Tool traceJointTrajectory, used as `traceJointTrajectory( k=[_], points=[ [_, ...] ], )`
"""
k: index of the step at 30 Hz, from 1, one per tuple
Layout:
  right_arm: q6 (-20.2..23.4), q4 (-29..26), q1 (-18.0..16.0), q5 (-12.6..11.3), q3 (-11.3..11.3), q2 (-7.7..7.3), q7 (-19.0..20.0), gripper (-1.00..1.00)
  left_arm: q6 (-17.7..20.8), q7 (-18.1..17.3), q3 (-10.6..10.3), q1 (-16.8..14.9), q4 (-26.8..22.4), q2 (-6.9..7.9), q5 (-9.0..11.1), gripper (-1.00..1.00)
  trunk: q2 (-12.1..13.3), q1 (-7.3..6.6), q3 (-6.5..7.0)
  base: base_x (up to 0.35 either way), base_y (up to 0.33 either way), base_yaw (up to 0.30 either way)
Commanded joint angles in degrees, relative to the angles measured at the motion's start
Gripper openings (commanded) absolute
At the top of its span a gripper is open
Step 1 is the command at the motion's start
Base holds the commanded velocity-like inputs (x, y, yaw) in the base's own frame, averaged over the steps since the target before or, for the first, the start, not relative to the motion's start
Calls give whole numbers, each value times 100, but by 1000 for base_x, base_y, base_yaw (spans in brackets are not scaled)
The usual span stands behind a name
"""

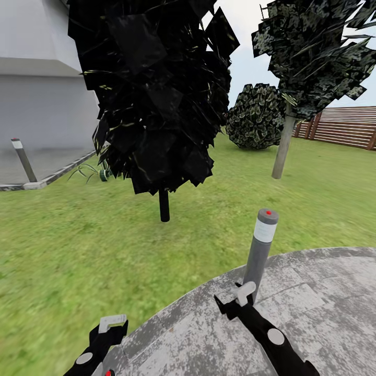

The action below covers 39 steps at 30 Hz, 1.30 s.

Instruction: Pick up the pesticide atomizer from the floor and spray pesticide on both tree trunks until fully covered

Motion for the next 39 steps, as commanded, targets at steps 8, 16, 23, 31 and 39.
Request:
traceJointTrajectory(
  k=[8,16,23,31,39],
  points=[
    [-22,-13,-3,51,32,-26,15,100,-19,7,-9,-3,-45,-8,19,100,-2,-1,-5,0,0,0],
    [-19,-32,-3,56,11,-34,567,100,-12,1,-4,-18,-52,1,19,100,-163,87,-77,0,0,0],
    [-14,-47,-3,60,-7,-36,854,100,-4,9,-1,-26,-50,3,19,100,-443,241,-203,0,0,0],
    [806,-124,-300,46,-27,-30,859,100,-2,10,-1,-128,-65,1,15,100,-764,416,-370,0,0,0],
    [1786,-1241,-749,36,10,-26,966,100,8,26,-1,-530,-22,18,18,100,-1085,592,-585,0,0,0]
  ],
)
